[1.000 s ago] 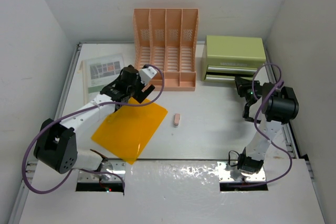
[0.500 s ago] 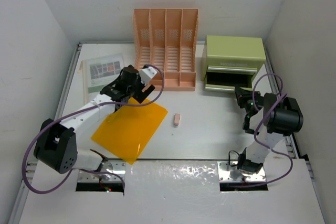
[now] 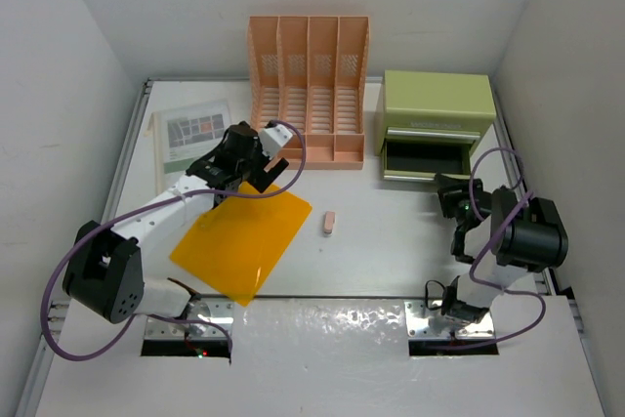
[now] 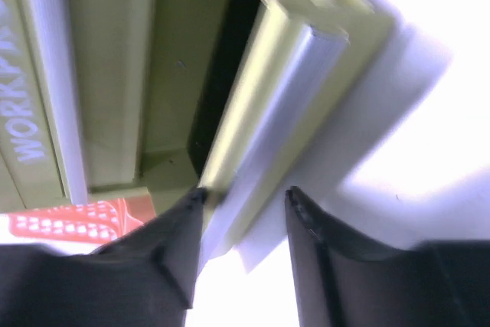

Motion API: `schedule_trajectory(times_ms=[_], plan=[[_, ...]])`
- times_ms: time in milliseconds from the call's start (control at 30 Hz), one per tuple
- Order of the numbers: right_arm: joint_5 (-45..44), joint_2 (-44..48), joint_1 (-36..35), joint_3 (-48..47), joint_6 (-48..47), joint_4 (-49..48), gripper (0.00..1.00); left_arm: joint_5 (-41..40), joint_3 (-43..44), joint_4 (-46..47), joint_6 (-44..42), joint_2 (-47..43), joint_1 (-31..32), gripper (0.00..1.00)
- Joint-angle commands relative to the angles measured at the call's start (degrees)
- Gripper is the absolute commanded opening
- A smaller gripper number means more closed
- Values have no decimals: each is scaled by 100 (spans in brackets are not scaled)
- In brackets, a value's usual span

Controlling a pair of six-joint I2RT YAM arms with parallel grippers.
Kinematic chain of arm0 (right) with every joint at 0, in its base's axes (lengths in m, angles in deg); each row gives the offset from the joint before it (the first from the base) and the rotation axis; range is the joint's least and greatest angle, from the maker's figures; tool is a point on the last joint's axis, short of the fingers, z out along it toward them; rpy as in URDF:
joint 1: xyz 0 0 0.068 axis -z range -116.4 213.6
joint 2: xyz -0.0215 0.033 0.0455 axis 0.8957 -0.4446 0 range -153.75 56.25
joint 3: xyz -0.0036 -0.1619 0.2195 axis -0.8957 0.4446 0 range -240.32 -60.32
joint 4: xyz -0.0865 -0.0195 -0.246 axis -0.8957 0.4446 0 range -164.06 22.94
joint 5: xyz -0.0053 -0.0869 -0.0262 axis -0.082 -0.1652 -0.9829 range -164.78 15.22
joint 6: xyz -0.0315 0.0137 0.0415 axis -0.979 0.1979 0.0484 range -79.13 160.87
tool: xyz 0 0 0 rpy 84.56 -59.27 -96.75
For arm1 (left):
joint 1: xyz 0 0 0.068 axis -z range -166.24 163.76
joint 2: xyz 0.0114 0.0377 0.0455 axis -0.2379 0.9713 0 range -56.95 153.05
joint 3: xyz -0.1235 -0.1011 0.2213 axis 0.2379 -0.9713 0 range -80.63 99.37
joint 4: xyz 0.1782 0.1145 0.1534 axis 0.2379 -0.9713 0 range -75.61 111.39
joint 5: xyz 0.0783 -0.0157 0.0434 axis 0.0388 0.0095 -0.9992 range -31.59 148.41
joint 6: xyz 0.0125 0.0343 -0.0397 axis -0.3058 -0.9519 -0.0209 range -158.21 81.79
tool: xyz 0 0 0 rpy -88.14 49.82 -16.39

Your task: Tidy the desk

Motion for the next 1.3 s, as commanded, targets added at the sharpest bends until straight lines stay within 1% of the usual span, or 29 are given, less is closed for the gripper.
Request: schedule_trajectory(times_ms=[0, 67, 100, 167, 200, 233, 267, 300, 333, 367, 400, 433, 467, 500, 533, 567, 600, 633, 667, 700, 767, 800, 867, 900, 1000, 1100, 1167, 1200, 1267], plan=[[455, -194, -3, 173, -280, -71, 69, 57, 178, 25, -18, -105, -57, 100], [535, -28, -56, 182, -402, 104, 87, 49, 204, 16, -10, -123, -57, 100], [517, 121, -91, 208, -646, 270, 99, 23, 222, 7, -10, -132, -57, 100], [369, 796, -292, 174, -1051, 1173, 99, -4, 248, -19, -1, -158, -66, 99], [-6, 1121, -415, 130, -1610, 2117, 99, -13, 274, -19, -1, -193, -66, 100], [-288, 1864, -773, -45, -1972, 2727, 99, -22, 283, -45, -9, -211, -75, 100], [-657, 2271, -1020, -194, -2350, 3324, 99, -22, 283, -54, -18, -272, -92, 100], [-1583, 2667, -1353, -361, -3189, 3983, 99, -30, 301, -63, -1, -307, -153, 100], [-2097, 3341, -2140, -676, -3607, 4947, 99, -4, 301, -81, 17, -342, -215, 100], [-2537, 3600, -2505, -792, -4202, 5296, 99, 92, 310, -90, 43, -412, -311, 100], [-2915, 3812, -2821, -907, -4400, 5752, 99, 153, 327, -133, 78, -430, -547, 100], [-2867, 3988, -3234, -1073, -4567, 5887, 99, 224, 336, -168, 148, -457, -697, 100], [-2771, 4172, -3403, -1171, -4751, 6027, 99, 398, 380, -212, 192, -439, -1030, 100], [-2561, 4174, -3761, -1285, -4806, 6316, 99, 478, 415, -300, 236, -431, -1198, 100], [-2489, 4148, -3965, -1512, -4832, 6458, 99, 584, 450, -361, 341, -413, -1374, 100], [-2445, 3948, -4202, -1627, -4893, 6572, 99, 811, 520, -414, 377, -395, -1715, 100], [-2436, 3815, -4683, -1742, -4877, 6739, 99, 926, 555, -502, 464, -395, -1893, 100], [-2410, 3666, -4923, -1952, -4868, 6749, 99, 954, 591, -546, 500, -404, -2042, 100], [-2375, 3307, -5134, -2058, -4815, 6749, 99, 1163, 608, -564, 526, -456, -2313, 99], [-2331, 3086, -5475, -2190, -4789, 6784, 99, 1200, 600, -564, 544, -500, -2429, 99], [-2199, 2595, -5741, -2769, -4797, 6942, 99, 1191, 504, -512, 544, -650, -2640, 100], [-2216, 2096, -6030, -3206, -4858, 7300, 99, 1165, 468, -468, 535, -702, -2641, 100], [-2225, 1636, -6286, -3569, -5007, 7644, 99, 1112, 389, -459, 527, -764, -2860, 100], [-2181, 1225, -6418, -3849, -5026, 7707, 99, 1103, 363, -450, 527, -773, -2896, 100], [-1786, 659, -6463, -4054, -4991, 7638, 99, 1138, 231, -397, 518, -808, -2958, 100], [-1785, 256, -6463, -4142, -4982, 7584, 98, 1226, 143, -371, 500, -791, -2975, 100], [-1672, 70, -6463, -4169, -5026, 7541, 93, 1235, 134, -336, 500, -791, -2975, 100], [-1584, -139, -6463, -4195, -5034, 7523, 84, 1261, 143, -336, 500, -756, -2984, 100], [-1356, -316, -6481, -4265, -5026, 7540, 72, 1297, 134, -318, 500, -712, -2975, 100]])
